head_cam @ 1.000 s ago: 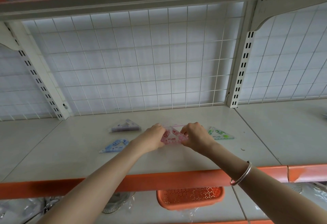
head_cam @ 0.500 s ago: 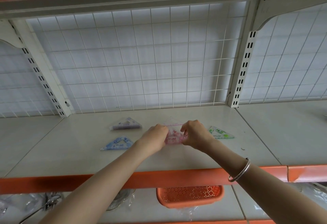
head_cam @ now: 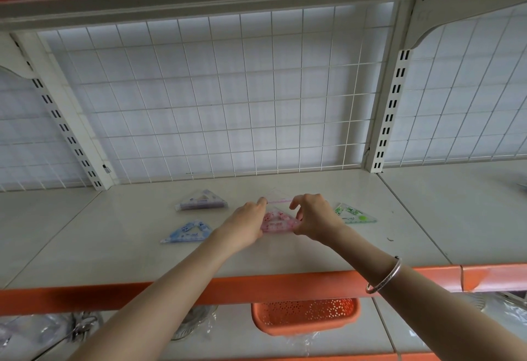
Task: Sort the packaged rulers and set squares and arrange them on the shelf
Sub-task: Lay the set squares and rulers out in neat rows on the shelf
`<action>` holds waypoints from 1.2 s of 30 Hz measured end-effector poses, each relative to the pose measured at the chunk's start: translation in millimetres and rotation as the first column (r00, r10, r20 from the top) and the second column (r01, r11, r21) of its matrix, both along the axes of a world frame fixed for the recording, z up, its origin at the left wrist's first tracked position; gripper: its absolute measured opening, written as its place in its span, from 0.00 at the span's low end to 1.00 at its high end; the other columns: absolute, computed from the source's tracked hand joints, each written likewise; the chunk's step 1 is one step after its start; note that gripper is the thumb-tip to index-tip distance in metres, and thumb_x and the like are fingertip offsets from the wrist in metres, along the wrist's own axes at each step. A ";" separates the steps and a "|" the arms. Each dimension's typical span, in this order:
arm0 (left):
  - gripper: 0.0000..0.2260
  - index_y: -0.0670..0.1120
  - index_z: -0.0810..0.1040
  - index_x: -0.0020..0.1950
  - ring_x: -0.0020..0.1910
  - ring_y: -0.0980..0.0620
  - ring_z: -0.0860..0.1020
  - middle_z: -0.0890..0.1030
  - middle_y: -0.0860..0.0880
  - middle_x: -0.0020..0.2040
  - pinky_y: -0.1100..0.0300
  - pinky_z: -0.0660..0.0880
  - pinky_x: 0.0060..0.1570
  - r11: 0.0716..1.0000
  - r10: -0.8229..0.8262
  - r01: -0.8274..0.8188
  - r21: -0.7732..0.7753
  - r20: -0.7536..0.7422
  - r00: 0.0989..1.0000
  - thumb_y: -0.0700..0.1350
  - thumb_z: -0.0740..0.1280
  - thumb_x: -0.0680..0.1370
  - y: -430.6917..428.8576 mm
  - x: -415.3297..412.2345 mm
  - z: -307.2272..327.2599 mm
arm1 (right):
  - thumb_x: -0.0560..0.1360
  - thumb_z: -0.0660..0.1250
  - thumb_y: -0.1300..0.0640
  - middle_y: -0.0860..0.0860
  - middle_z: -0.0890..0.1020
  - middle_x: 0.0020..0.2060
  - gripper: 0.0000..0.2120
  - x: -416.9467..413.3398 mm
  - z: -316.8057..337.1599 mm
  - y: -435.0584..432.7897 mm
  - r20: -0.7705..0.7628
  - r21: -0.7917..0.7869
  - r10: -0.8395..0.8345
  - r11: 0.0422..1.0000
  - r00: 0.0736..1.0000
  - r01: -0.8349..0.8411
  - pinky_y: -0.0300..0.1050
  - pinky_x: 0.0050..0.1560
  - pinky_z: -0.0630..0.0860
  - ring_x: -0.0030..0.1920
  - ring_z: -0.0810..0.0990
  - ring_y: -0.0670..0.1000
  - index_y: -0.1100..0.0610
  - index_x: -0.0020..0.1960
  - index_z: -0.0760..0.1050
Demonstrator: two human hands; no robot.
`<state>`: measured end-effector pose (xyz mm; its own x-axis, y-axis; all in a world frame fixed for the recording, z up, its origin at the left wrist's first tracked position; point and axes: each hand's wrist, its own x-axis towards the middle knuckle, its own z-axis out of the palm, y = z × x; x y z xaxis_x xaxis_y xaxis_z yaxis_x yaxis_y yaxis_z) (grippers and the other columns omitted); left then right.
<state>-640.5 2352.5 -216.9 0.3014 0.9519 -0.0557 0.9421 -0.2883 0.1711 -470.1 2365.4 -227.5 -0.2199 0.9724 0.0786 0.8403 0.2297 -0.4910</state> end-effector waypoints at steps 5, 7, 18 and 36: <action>0.20 0.39 0.63 0.68 0.52 0.41 0.76 0.75 0.39 0.55 0.55 0.70 0.44 1.000 -0.003 0.003 0.005 -0.023 1.000 0.35 0.63 0.77 -4.1 0.5 0.6 | 0.66 0.72 0.64 0.53 0.84 0.44 0.21 0.0 0.4 -3.7 -0.020 -0.010 -0.019 1.000 1.000 0.018 0.38 0.43 0.73 0.45 0.81 0.53 0.59 0.58 0.76; 0.20 0.39 0.63 0.68 0.53 0.41 0.76 0.75 0.39 0.55 0.55 0.69 0.44 1.000 0.002 -0.002 0.004 -0.030 1.000 0.36 0.63 0.77 -4.9 0.4 0.0 | 0.66 0.72 0.64 0.54 0.84 0.45 0.21 -0.3 0.6 -4.8 -0.018 -0.012 -0.019 1.000 1.000 0.019 0.39 0.44 0.75 0.45 0.81 0.53 0.59 0.58 0.76; 0.22 0.39 0.62 0.69 0.52 0.42 0.76 0.75 0.38 0.56 0.54 0.71 0.46 0.999 0.021 -0.020 -0.047 0.007 1.000 0.36 0.64 0.76 -6.4 -1.6 0.0 | 0.65 0.73 0.63 0.53 0.84 0.44 0.19 -0.3 0.8 -5.6 -0.025 -0.026 -0.027 0.999 0.999 0.027 0.42 0.46 0.77 0.44 0.82 0.53 0.60 0.56 0.78; 0.20 0.42 0.66 0.71 0.61 0.47 0.73 0.72 0.44 0.66 0.61 0.68 0.55 0.997 0.072 -0.068 -0.033 0.169 0.983 0.43 0.62 0.80 37.7 -22.2 42.6 | 0.69 0.72 0.62 0.56 0.84 0.49 0.14 12.6 31.7 28.8 -0.050 0.059 0.047 0.997 0.998 -0.044 0.37 0.51 0.75 0.49 0.81 0.51 0.61 0.55 0.80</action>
